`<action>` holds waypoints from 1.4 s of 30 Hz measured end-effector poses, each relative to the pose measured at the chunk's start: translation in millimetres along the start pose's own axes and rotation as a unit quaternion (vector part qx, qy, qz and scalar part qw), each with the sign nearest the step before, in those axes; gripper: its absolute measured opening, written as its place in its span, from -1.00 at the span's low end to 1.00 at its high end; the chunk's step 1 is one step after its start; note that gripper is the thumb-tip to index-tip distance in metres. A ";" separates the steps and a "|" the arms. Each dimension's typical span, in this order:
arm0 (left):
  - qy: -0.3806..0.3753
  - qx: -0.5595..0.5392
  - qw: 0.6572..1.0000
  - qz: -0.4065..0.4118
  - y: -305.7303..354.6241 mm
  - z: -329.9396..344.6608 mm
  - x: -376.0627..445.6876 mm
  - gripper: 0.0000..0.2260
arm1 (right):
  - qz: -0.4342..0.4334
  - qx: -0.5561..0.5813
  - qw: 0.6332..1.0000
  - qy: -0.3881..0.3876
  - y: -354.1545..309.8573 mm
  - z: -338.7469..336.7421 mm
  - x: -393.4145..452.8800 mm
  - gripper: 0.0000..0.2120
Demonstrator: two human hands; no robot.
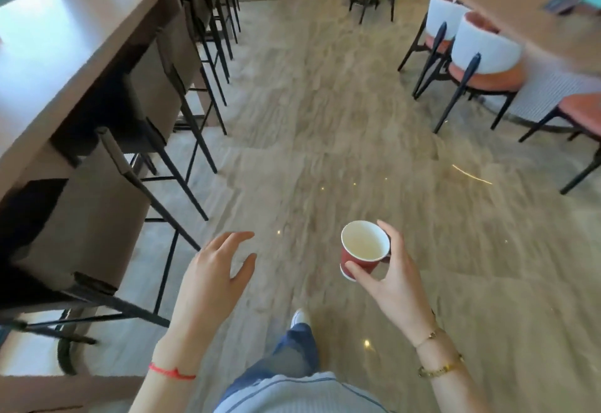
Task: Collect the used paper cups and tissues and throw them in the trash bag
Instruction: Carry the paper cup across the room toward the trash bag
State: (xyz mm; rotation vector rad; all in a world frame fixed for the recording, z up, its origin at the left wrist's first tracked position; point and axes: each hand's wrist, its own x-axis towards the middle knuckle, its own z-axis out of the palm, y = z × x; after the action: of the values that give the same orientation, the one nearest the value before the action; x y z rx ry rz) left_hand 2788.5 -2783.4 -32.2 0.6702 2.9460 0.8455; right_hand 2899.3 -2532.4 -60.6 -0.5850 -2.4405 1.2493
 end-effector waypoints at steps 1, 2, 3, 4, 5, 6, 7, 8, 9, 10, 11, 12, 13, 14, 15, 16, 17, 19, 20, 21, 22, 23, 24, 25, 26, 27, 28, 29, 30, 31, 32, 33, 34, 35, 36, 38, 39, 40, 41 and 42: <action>-0.005 0.000 1.000 0.012 3.2 4.2 27.5 -0.69 | 0.004 0.003 1.000 0.009 2.4 -1.3 21.7 -0.25; -0.009 0.001 1.000 0.024 6.4 8.8 55.0 -0.69 | 0.008 0.004 1.000 0.018 4.9 -3.0 43.2 -0.25; -0.014 0.002 0.999 0.037 9.8 13.0 82.6 -0.69 | 0.011 0.006 1.000 0.026 7.2 -4.2 64.8 -0.26; -0.019 0.001 0.999 0.048 13.5 16.2 105.0 -0.69 | 0.012 0.005 0.999 0.033 8.6 -5.1 82.5 -0.26; -0.026 -0.003 0.998 0.061 17.5 20.5 132.4 -0.70 | 0.015 0.006 0.999 0.044 11.0 -5.7 103.5 -0.26; -0.033 -0.007 0.997 0.074 21.3 24.3 156.8 -0.70 | 0.018 0.005 0.998 0.053 13.0 -6.2 121.9 -0.27; -0.039 -0.012 0.995 0.085 25.9 28.1 180.0 -0.70 | 0.020 0.005 0.998 0.059 14.7 -6.7 139.2 -0.27; -0.049 -0.018 0.994 0.097 30.9 33.0 205.1 -0.70 | 0.028 0.006 0.997 0.066 17.9 -8.0 158.1 -0.27; -0.059 -0.024 0.992 0.108 35.9 38.1 228.2 -0.71 | 0.038 0.006 0.997 0.074 21.6 -9.1 175.8 -0.27; -0.068 -0.029 0.990 0.117 40.5 42.9 249.4 -0.71 | 0.044 0.004 0.996 0.082 25.3 -10.3 192.7 -0.27; -0.076 -0.030 0.989 0.123 44.8 48.6 270.2 -0.71 | 0.051 0.001 0.995 0.089 29.3 -11.7 209.5 -0.27; -0.083 -0.031 0.988 0.129 48.5 55.3 291.5 -0.72 | 0.059 -0.001 0.994 0.094 34.1 -13.3 227.0 -0.26; -0.089 -0.030 0.987 0.134 52.2 62.2 312.3 -0.72 | 0.067 -0.002 0.993 0.100 39.1 -15.0 245.2 -0.26; -0.095 -0.030 0.985 0.139 56.0 69.9 333.0 -0.72 | 0.073 -0.005 0.992 0.106 44.8 -16.6 263.8 -0.25; -0.101 -0.031 0.984 0.143 59.6 78.1 353.5 -0.72 | 0.076 -0.008 0.991 0.112 50.9 -18.1 282.7 -0.25; -0.105 -0.032 0.983 0.145 63.6 86.7 374.5 -0.72 | 0.079 -0.010 0.990 0.116 57.0 -19.7 302.4 -0.25; -0.108 -0.032 0.983 0.145 67.8 95.7 395.9 -0.72 | 0.081 -0.011 0.990 0.118 63.5 -21.1 322.7 -0.25; -0.112 -0.031 0.983 0.145 78.7 112.6 438.8 -0.72 | 0.083 -0.014 0.989 0.119 77.2 -25.7 365.1 -0.26; -0.110 -0.030 0.983 0.145 85.0 121.0 460.9 -0.72 | 0.081 -0.016 0.990 0.118 84.4 -29.3 388.1 -0.26; -0.107 -0.030 0.983 0.144 91.8 129.0 483.7 -0.72 | 0.078 -0.019 0.990 0.117 90.9 -33.7 412.7 -0.26; -0.103 -0.030 0.984 0.141 99.2 135.9 506.4 -0.72 | 0.075 -0.022 0.990 0.114 96.7 -38.9 438.5 -0.26; -0.100 -0.031 0.985 0.137 106.9 141.7 529.9 -0.72 | 0.072 -0.025 0.991 0.111 101.1 -44.4 466.4 -0.27; -0.097 -0.033 0.986 0.134 114.9 146.7 554.7 -0.71 | 0.068 -0.029 0.991 0.108 104.9 -50.1 495.8 -0.27; -0.094 -0.035 0.986 0.131 123.2 151.8 579.3 -0.71 | 0.063 -0.031 0.992 0.106 108.5 -56.4 525.4 -0.27; -0.091 -0.036 0.987 0.128 131.1 156.6 604.0 -0.71 | 0.056 -0.031 0.992 0.104 112.3 -62.8 554.7 -0.27; -0.089 -0.036 0.988 0.125 138.5 162.0 628.0 -0.71 | 0.050 -0.028 0.993 0.104 116.3 -68.9 583.7 -0.27; -0.085 -0.034 0.988 0.122 145.0 166.9 651.1 -0.71 | 0.045 -0.026 0.993 0.104 120.3 -74.1 611.9 -0.27; -0.082 -0.033 0.989 0.118 150.6 171.3 673.0 -0.71 | 0.041 -0.027 0.993 0.103 123.7 -78.5 638.0 -0.27; -0.079 -0.033 0.990 0.114 154.7 175.4 693.3 -0.71 | 0.038 -0.032 0.993 0.103 126.9 -82.0 662.3 -0.26; -0.076 -0.034 0.990 0.110 158.7 179.9 713.8 -0.71 | 0.034 -0.036 0.994 0.101 130.0 -84.7 685.5 -0.26; -0.074 -0.036 0.991 0.105 161.7 184.1 734.2 -0.70 | 0.032 -0.039 0.994 0.099 133.4 -87.0 707.7 -0.26; -0.075 -0.036 0.991 0.101 164.0 188.3 754.2 -0.70 | 0.031 -0.039 0.994 0.098 137.0 -88.7 728.6 -0.26; -0.076 -0.036 0.992 0.097 165.9 192.5 774.0 -0.70 | 0.030 -0.038 0.994 0.096 140.7 -89.9 748.5 -0.26; -0.076 -0.037 0.992 0.093 167.3 196.6 793.4 -0.70 | 0.029 -0.037 0.994 0.095 144.7 -90.5 768.3 -0.26; -0.075 -0.038 0.993 0.088 167.8 200.7 813.4 -0.70 | 0.029 -0.038 0.994 0.094 149.3 -90.5 788.0 -0.26; -0.071 -0.040 0.993 0.081 167.8 211.3 853.8 -0.70 | 0.032 -0.039 0.995 0.090 159.7 -88.2 828.6 -0.26; -0.069 -0.042 0.994 0.079 167.9 217.1 874.8 -0.70 | 0.034 -0.037 0.995 0.087 164.8 -86.0 850.0 -0.26; -0.067 -0.043 0.994 0.077 167.7 223.0 896.5 -0.70 | 0.035 -0.036 0.995 0.084 169.8 -83.2 872.1 -0.26; -0.065 -0.043 0.994 0.077 168.3 229.3 919.7 -0.70 | 0.033 -0.034 0.995 0.082 174.6 -80.5 895.3 -0.27; -0.065 -0.041 0.994 0.077 169.1 235.2 943.8 -0.71 | 0.030 -0.032 0.996 0.081 179.2 -77.9 919.8 -0.27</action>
State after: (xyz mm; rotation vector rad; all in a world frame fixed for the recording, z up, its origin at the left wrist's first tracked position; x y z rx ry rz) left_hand 2026.5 -2155.7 -42.5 0.9179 2.7575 0.8912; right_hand 2182.7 -1923.5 -65.3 -0.7515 -2.3509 1.1043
